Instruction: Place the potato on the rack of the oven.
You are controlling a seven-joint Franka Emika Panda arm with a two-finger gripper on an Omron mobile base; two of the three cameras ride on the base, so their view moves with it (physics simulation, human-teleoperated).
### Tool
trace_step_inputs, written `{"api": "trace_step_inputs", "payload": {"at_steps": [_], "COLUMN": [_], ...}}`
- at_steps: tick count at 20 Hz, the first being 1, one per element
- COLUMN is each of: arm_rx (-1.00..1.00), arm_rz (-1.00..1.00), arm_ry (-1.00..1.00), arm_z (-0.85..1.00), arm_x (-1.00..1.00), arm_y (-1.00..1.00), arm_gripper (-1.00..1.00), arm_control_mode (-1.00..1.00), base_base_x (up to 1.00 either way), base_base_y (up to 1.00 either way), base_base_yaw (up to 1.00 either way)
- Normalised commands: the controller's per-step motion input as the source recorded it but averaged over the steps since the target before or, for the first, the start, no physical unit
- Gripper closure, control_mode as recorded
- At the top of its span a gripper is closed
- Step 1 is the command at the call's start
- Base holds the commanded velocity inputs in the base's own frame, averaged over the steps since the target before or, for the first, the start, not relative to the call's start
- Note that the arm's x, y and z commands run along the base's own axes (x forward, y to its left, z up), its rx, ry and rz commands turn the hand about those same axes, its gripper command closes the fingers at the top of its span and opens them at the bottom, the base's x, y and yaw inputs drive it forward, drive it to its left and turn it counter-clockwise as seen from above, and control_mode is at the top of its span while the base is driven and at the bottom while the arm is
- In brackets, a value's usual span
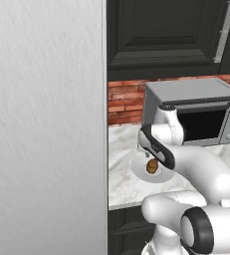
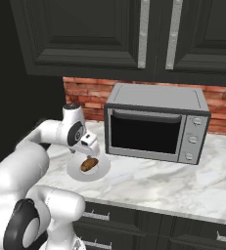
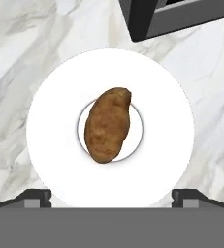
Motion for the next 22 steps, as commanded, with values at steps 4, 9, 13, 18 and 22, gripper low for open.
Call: {"api": "trace_step_inputs", "payload": {"at_steps": [4,9,13,18,22], "arm_rx": [0.0,0.0,0.0,0.0,0.03], "arm_rz": [0.0,0.0,0.0,0.0,0.0], "arm_ry": [0.03,0.05,0.06,0.0,0.0], "arm_z": [-0.56,-0.49,-0.52,-0.3,-0.16], "arm_x": [0.35,0.24,0.08,0.15,0.04], "arm_y": [-0.01,-0.01,-0.06,0.0,-0.01], "arm_gripper": [-1.0,-1.0,-1.0,-1.0,-1.0], "arm_control_mode": [-1.0,-1.0,-1.0,-1.0,-1.0], "base_base_x": [0.0,0.0,0.0,0.0,0.0], "base_base_y": [0.0,0.0,0.0,0.0,0.0], "base_base_yaw": [0.0,0.0,0.0,0.0,0.0]}}
